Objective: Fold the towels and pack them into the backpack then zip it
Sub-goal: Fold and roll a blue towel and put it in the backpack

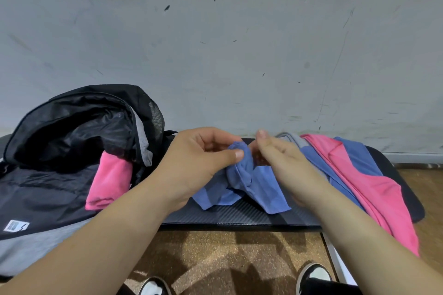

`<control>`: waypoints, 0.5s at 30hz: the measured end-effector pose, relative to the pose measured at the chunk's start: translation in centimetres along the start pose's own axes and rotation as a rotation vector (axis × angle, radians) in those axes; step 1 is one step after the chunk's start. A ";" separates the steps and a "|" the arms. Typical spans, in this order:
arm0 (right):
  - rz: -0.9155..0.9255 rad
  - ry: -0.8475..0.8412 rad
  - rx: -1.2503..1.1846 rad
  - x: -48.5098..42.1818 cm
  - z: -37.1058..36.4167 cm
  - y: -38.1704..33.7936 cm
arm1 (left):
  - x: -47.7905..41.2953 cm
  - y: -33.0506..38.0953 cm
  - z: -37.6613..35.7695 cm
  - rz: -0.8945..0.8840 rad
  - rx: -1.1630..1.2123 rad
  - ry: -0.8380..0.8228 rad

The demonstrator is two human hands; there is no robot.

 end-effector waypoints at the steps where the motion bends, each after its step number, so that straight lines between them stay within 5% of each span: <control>1: -0.016 -0.034 0.033 0.0 0.2 0.1 | 0.1 0.2 0.3 0.000 0.023 0.000; 6: 0.038 -0.206 0.369 -0.4 0.7 1.4 | 0.7 1.4 1.9 -0.075 0.138 -0.073; 9: 0.021 -0.133 0.591 -0.8 1.8 2.7 | 0.7 2.0 3.6 -0.143 0.224 -0.004; 15: -0.119 -0.021 0.604 -1.2 2.6 5.7 | 1.4 1.7 4.0 -0.134 0.174 0.024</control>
Point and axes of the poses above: each hand's wrist, its own x-axis away from the middle knuckle, its own z-axis out of the back of the hand, y = z × x, the point moved 2 cm from there along -x, towards the middle knuckle
